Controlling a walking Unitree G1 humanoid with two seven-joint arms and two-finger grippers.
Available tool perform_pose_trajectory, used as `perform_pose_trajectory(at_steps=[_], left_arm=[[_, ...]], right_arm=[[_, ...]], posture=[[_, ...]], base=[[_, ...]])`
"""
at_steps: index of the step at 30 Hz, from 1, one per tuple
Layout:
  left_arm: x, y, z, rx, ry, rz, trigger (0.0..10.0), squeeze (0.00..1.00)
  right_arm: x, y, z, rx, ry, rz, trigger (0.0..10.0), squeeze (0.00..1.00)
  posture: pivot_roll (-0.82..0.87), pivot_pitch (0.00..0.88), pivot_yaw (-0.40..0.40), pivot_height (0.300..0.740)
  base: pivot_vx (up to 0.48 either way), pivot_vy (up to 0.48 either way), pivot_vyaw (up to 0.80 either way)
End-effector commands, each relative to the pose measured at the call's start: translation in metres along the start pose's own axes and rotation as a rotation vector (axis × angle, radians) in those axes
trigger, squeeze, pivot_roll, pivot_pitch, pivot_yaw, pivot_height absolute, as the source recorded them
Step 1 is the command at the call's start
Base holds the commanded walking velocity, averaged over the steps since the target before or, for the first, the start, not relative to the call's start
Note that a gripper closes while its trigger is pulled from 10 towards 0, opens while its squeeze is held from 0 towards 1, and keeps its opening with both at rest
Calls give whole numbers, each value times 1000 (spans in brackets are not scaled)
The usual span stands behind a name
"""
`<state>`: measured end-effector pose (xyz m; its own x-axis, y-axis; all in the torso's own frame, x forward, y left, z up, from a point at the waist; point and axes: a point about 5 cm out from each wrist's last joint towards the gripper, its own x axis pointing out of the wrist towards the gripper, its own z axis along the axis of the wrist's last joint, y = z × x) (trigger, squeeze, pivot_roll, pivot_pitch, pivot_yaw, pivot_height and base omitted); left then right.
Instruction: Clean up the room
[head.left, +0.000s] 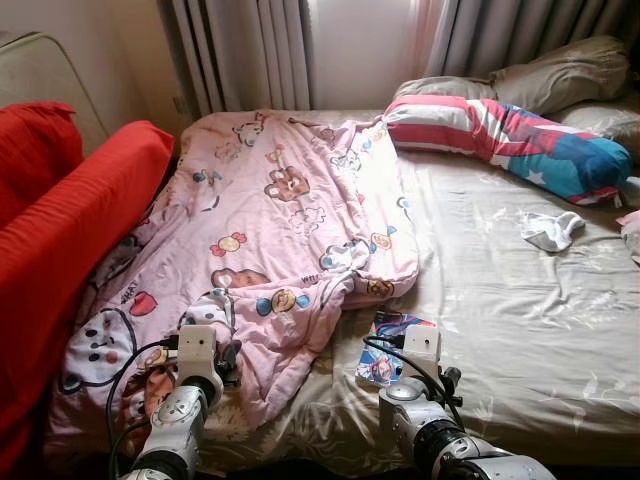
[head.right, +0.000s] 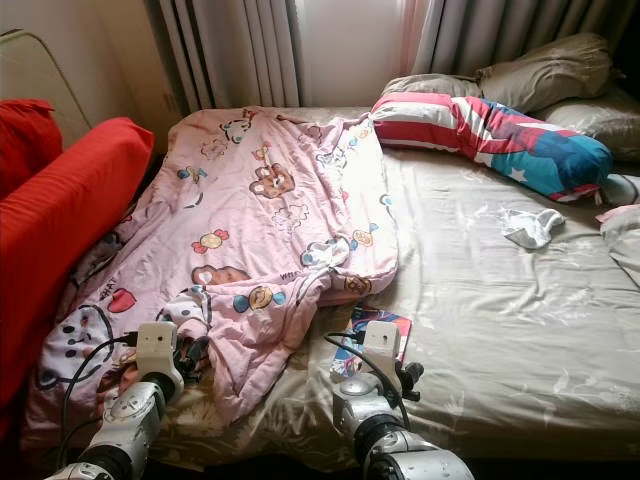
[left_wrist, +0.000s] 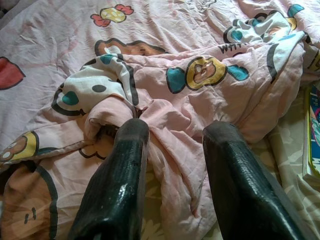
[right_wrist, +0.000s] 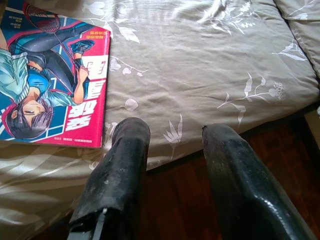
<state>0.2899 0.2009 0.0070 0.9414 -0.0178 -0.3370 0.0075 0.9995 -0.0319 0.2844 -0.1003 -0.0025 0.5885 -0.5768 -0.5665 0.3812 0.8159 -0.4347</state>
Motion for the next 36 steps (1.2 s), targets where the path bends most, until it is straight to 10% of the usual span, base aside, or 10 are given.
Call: perform_pose_trajectory(at_steps=[1, 36], left_arm=[[0, 2, -2, -3, 16, 4, 10000, 0], [0, 2, -2, -3, 16, 4, 10000, 0]], right_arm=[[-152, 109, 5, 10, 9, 464, 10000, 0], [-152, 109, 5, 10, 9, 464, 10000, 0]], posture=[[-20, 6, 16, 690], [-20, 6, 16, 690]], base=[[0, 0, 0], [0, 0, 0]])
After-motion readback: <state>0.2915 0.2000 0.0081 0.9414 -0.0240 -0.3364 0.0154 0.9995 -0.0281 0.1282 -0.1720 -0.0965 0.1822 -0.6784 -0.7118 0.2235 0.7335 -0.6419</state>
